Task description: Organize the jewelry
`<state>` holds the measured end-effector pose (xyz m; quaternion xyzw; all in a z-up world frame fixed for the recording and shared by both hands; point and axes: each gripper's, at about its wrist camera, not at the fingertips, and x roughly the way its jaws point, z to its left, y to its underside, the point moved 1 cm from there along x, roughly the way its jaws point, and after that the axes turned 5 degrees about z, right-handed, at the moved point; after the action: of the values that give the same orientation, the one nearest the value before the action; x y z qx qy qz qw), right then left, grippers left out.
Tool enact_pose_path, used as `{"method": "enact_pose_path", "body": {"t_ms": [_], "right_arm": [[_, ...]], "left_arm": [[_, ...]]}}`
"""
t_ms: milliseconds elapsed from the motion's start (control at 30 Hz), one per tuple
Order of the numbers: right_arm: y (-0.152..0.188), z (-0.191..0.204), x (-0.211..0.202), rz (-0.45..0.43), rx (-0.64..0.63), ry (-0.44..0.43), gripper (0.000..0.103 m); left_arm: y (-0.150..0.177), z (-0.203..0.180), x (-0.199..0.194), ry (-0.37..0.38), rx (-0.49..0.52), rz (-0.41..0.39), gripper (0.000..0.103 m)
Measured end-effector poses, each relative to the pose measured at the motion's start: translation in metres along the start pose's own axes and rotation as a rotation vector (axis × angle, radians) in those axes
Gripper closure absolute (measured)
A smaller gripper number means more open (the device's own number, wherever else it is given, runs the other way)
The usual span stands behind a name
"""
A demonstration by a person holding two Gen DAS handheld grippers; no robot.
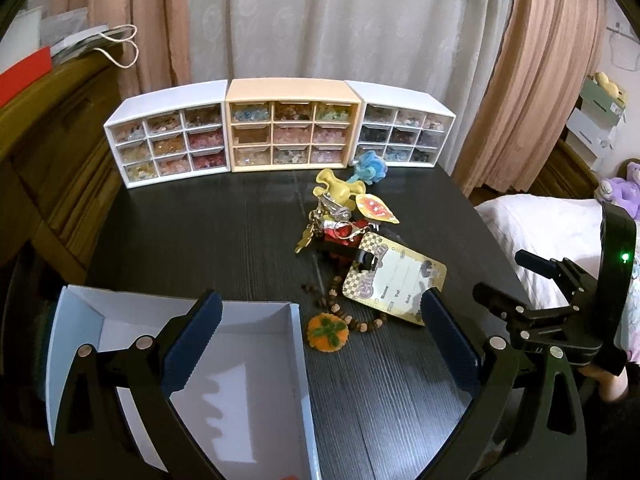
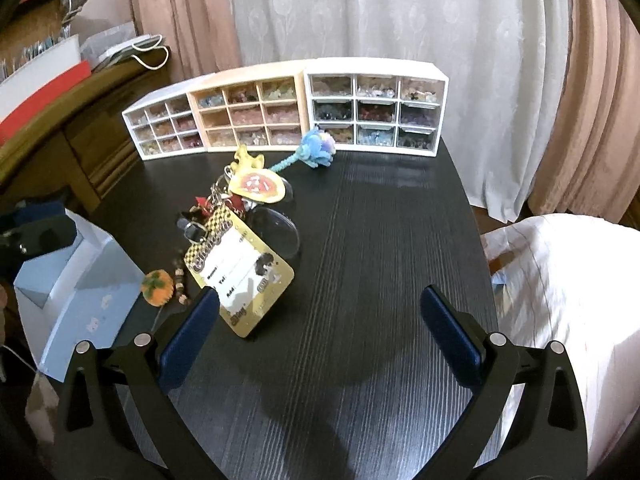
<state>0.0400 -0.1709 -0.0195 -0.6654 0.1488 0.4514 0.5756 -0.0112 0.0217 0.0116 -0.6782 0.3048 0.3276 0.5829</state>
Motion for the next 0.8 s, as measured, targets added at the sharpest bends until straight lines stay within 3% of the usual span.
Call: {"method": "enact_pose_path", "body": {"t_ms": [800], "right_arm": [[0.0,0.003,0.006,0.037,-0.009,0.02,0.007]], "left_arm": [[0.002,0.012,0.003,0.01,-0.018,0.015,0.004]]}}
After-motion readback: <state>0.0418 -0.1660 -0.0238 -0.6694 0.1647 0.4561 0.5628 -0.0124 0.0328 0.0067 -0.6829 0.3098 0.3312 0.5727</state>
